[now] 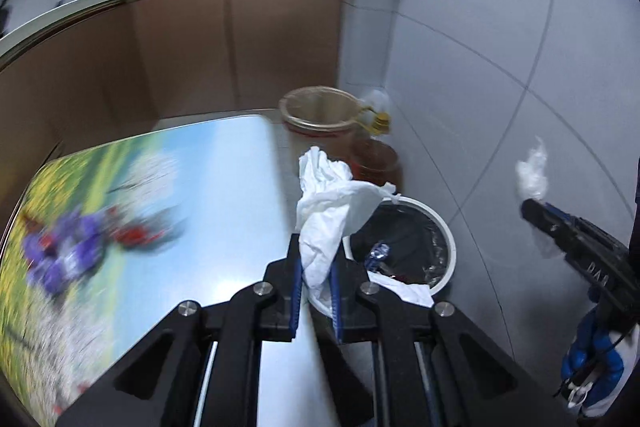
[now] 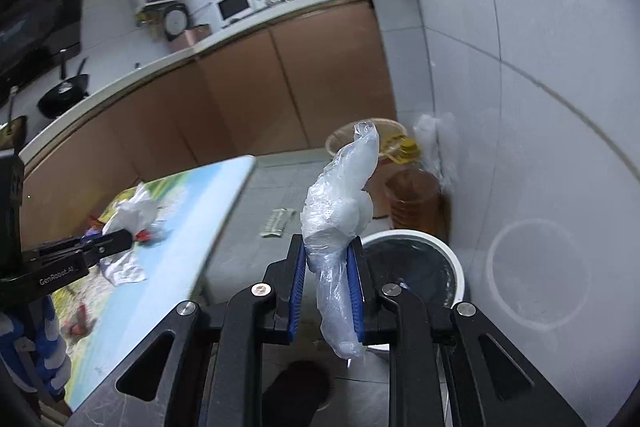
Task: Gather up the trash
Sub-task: 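Carry the tissue and plastic bag over the trash bin with both tools, then open both tools over the bin to drop the tissue and bag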
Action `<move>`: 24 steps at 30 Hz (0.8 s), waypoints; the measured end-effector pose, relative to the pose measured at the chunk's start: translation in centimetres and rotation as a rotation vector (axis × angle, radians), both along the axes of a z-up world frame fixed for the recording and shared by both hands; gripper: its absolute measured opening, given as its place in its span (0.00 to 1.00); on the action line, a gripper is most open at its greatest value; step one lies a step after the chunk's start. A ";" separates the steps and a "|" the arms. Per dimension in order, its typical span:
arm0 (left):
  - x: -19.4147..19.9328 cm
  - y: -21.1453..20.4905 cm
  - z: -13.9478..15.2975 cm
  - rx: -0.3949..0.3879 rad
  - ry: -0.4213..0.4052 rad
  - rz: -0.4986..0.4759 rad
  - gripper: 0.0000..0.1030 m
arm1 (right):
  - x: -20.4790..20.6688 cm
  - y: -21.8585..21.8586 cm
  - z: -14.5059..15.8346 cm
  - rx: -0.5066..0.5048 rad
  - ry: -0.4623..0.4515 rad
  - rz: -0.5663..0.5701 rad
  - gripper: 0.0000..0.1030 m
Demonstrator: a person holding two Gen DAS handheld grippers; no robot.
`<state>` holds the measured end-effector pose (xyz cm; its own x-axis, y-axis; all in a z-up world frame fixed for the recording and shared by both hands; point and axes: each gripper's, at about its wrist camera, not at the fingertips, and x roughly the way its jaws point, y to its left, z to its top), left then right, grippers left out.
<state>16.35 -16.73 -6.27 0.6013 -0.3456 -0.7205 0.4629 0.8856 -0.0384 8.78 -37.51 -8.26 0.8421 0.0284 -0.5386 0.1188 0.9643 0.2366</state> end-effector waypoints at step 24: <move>12.4 -16.7 -13.1 0.069 0.218 -0.140 0.51 | 12.8 -7.4 -16.6 0.020 0.345 -0.128 0.42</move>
